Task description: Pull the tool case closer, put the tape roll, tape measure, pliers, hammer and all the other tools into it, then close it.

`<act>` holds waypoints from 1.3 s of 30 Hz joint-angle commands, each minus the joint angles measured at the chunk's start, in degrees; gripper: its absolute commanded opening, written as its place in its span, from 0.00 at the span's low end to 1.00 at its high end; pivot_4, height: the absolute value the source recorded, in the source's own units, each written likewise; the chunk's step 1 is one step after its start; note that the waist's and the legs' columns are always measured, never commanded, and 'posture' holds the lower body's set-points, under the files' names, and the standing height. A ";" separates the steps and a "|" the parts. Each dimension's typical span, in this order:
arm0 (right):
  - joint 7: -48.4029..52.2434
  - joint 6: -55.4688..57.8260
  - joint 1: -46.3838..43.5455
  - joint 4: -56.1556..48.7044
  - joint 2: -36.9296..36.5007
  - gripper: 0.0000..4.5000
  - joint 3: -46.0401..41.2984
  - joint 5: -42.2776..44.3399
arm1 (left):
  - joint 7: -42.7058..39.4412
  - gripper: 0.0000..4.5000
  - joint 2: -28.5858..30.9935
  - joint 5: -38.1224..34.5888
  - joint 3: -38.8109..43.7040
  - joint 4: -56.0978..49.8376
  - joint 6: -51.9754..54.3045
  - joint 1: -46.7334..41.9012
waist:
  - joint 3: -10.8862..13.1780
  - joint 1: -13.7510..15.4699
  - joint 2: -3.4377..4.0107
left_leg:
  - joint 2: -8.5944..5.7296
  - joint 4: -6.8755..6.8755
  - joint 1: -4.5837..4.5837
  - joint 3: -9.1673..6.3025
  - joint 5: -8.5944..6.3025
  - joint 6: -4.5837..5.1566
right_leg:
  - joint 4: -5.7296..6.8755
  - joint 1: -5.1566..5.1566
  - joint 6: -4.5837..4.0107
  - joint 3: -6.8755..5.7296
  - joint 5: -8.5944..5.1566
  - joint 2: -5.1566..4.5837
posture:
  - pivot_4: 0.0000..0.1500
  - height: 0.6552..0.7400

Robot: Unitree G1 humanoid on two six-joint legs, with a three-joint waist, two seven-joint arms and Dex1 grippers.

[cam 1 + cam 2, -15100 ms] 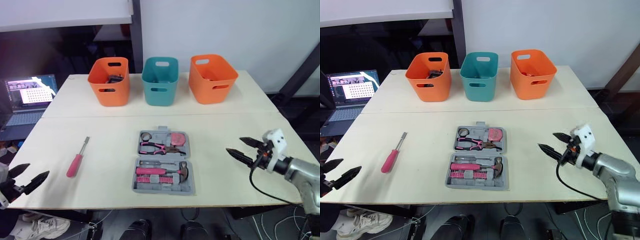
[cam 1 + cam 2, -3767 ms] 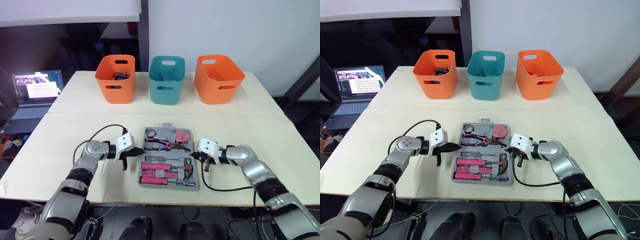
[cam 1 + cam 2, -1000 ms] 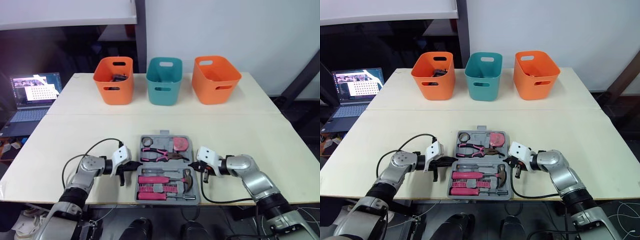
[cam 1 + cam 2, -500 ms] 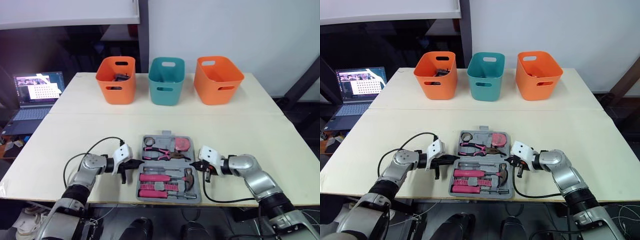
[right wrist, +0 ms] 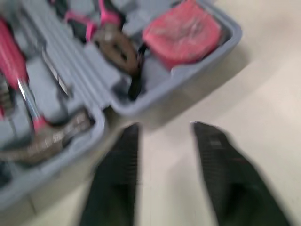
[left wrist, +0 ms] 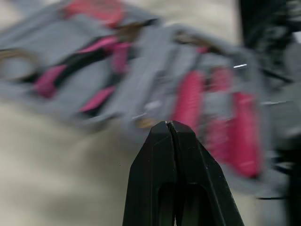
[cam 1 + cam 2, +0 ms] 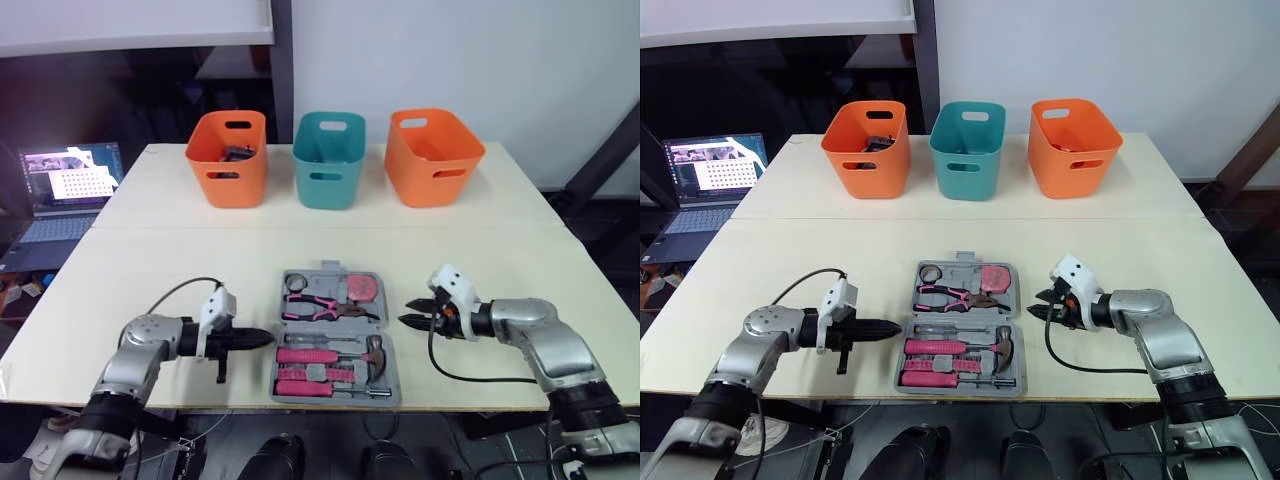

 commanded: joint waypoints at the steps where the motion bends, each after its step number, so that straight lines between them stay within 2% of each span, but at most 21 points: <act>1: -4.02 6.85 -3.24 -0.21 3.37 0.86 -2.86 4.20 | 0.80 0.00 -1.00 -0.34 -2.72 -5.48 1.39 1.68 | 0.01 0.00 0.02 | 0.00 -0.03 0.00 0.01 0.00 0.00 | 0.00 0.01 0.00 0.02 0.00 0.00 | 1.00 1.00; 2: -5.12 7.89 -3.85 0.24 4.06 0.98 -3.14 4.46 | 1.23 0.00 -1.33 -0.21 -3.16 -5.92 1.47 1.92 | 0.01 0.00 0.02 | 0.00 -0.05 0.00 0.01 0.00 0.00 | 0.00 0.00 -0.01 0.05 0.00 0.00 | 1.00 1.00; 3: -6.25 9.58 -4.69 1.10 5.11 0.99 -3.77 5.23 | 1.91 0.00 -1.97 -0.21 -3.56 -6.21 1.77 2.13 | 0.01 0.06 0.02 | 0.00 -0.06 0.00 0.02 0.00 0.00 | 0.00 -0.01 -0.02 0.06 0.01 0.00 | 1.00 1.00; 7: -10.50 16.68 -8.29 5.92 9.34 0.99 -6.47 8.71 | 3.56 0.00 -3.18 1.74 -6.50 -5.40 1.74 2.94 | 0.02 0.12 0.04 | 0.00 -0.13 -0.02 0.03 0.01 0.01 | -0.03 -0.14 -0.03 0.07 0.01 0.01 | 1.00 1.00; 10: -14.94 19.28 -12.61 13.10 13.30 0.99 -11.23 11.29 | 4.36 0.00 -3.53 3.54 -8.31 -3.10 0.51 3.62 | 0.02 0.01 0.04 | 0.00 -0.19 -0.03 0.04 0.02 0.00 | -0.03 -0.14 -0.06 0.09 0.03 0.01 | 1.00 1.00; 12: -15.62 19.07 -14.52 17.14 14.25 0.99 -11.26 11.11 | 4.58 0.00 -3.99 3.95 -8.93 -1.15 0.19 3.82 | 0.03 -0.04 0.07 | 0.00 -0.21 -0.03 0.05 0.04 -0.02 | -0.02 -0.14 -0.10 0.11 0.05 0.03 | 1.00 1.00; 18: -14.42 15.12 -21.17 32.07 18.69 0.99 -10.87 11.25 | 8.46 0.00 -4.54 8.26 -10.40 4.86 -1.39 2.10 | -0.04 -0.09 0.18 | -0.01 -0.23 0.12 0.06 0.05 -0.03 | -0.03 -0.17 -0.09 0.11 0.06 0.03 | 1.00 1.00; 23: -9.74 13.40 -24.26 38.43 21.05 0.99 -11.64 12.93 | 8.83 0.00 -3.53 9.81 -11.61 6.97 -2.25 1.73 | -0.10 -0.67 0.27 | -0.01 -0.39 0.59 0.10 0.05 -0.04 | -0.06 0.16 -0.10 0.15 0.06 0.05 | 1.00 1.00; 30: -5.99 14.10 -23.25 34.76 20.61 0.99 -15.08 17.03 | 9.35 0.00 -3.13 9.17 -11.92 7.00 -2.72 2.26 | -0.28 -1.58 0.57 | -0.03 -0.71 0.66 0.19 0.06 -0.04 | -0.04 0.12 -0.10 0.62 0.06 0.12 | 1.00 1.00; 39: -5.29 24.06 -16.12 17.73 19.76 0.99 -18.57 27.01 | 11.42 0.00 -5.06 4.92 -8.98 1.70 0.32 5.08 | -0.30 -1.34 0.61 | -0.03 -0.73 0.65 0.26 0.05 -0.05 | -0.05 -0.12 -0.09 0.76 0.06 0.10 | 1.00 1.00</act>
